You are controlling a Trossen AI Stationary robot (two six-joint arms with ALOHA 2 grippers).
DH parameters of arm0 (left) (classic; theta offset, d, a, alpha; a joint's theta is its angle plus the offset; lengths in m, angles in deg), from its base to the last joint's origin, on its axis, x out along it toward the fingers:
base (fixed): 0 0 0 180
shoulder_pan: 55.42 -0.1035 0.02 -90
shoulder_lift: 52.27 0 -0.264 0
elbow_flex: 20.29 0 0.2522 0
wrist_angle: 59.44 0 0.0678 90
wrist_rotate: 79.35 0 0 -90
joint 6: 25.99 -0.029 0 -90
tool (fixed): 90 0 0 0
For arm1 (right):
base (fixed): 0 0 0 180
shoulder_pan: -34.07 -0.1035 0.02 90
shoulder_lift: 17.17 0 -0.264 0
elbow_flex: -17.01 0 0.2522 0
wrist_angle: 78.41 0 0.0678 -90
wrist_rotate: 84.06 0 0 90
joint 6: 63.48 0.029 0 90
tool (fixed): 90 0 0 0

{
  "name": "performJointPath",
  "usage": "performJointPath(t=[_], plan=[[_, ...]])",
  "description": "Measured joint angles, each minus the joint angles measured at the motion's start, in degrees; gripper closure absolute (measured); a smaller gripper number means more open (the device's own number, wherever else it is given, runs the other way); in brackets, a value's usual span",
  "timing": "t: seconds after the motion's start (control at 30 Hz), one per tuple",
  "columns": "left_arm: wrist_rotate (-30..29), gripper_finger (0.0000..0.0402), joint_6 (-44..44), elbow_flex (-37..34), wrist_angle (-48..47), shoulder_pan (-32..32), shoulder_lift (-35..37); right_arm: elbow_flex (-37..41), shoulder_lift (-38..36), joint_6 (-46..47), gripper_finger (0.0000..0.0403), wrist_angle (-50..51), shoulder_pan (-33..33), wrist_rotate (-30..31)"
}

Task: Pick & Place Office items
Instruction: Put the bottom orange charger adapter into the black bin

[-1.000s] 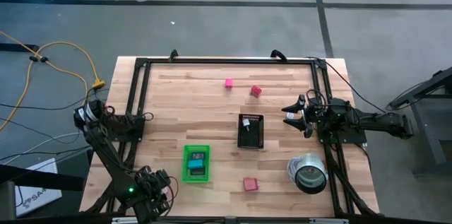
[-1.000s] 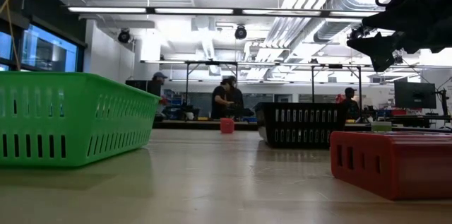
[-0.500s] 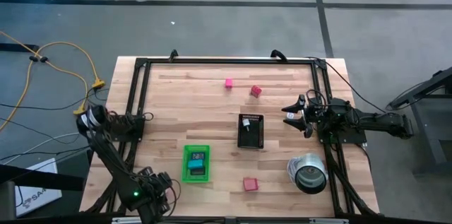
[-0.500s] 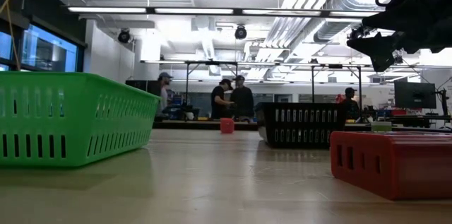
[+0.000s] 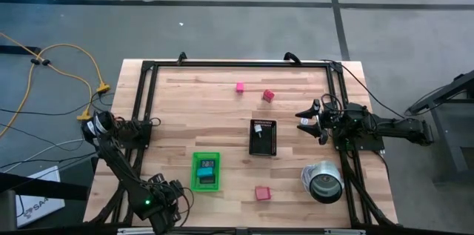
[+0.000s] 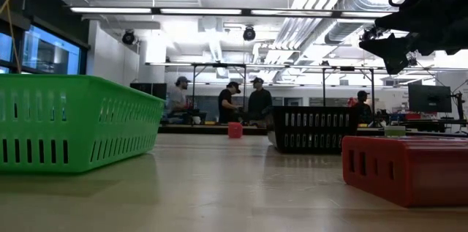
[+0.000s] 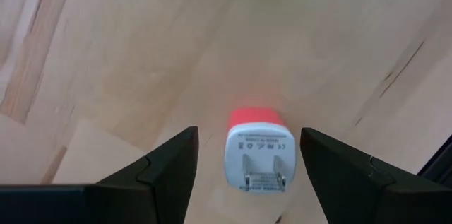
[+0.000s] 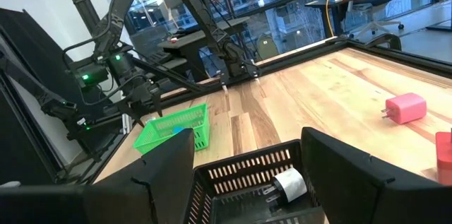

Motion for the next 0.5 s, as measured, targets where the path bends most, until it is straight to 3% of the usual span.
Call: performJointPath(t=[0.5], plan=[[0.3, 0.0204, 0.8, 0.0, -0.2, 0.0, 0.0, 0.0, 0.0, 0.0, 0.0155, 0.0, 0.0, 0.0]])
